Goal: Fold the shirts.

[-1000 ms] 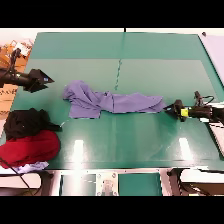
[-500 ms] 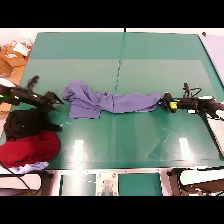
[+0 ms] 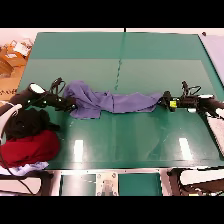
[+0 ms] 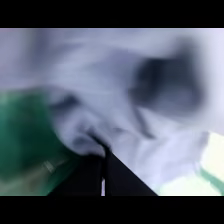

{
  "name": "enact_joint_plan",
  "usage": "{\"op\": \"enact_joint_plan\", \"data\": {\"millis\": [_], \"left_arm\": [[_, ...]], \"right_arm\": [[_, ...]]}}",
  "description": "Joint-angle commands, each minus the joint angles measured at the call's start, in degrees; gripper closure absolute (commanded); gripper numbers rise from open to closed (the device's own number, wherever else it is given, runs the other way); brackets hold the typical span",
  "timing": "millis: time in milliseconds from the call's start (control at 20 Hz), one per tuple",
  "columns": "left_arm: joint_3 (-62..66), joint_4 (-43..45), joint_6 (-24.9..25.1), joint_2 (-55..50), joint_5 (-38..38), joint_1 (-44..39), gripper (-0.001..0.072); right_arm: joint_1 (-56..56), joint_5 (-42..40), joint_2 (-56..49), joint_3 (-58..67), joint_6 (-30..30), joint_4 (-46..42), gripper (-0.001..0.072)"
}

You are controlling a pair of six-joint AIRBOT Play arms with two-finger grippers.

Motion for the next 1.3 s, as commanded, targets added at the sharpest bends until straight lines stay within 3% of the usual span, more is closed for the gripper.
{"op": "enact_joint_plan", "data": {"millis": [0,150,400,700,850,1000,1250], "left_arm": [[4.37,6.64,-1.70,1.77,-9.49,-0.24,0.0688],[12.39,14.88,-4.83,11.10,-12.55,-0.26,0.0688],[37.57,15.74,-4.92,29.33,-7.45,-0.26,0.0688],[71.82,15.63,-2.10,34.53,-2.32,-0.26,0.0687],[74.03,15.58,0.35,36.57,3.10,-0.26,0.0687],[73.72,15.52,1.75,35.76,2.49,-0.26,0.0686],[68.17,13.60,4.09,29.35,3.80,-0.26,0.0685]], "right_arm": [[-1.18,5.05,2.16,1.20,0.09,0.20,0.0700],[-3.06,9.40,11.34,4.63,2.69,0.20,0.0700],[-5.57,11.47,32.20,20.24,10.60,0.20,0.0700],[-12.09,-0.90,50.58,40.61,16.24,0.15,0.0700],[-16.59,-3.89,55.10,46.07,16.85,-0.83,0.0700],[-17.55,-3.37,55.69,46.95,18.62,-3.48,0.0700],[-17.53,-1.22,54.69,37.68,17.81,-4.50,0.0700]]}}
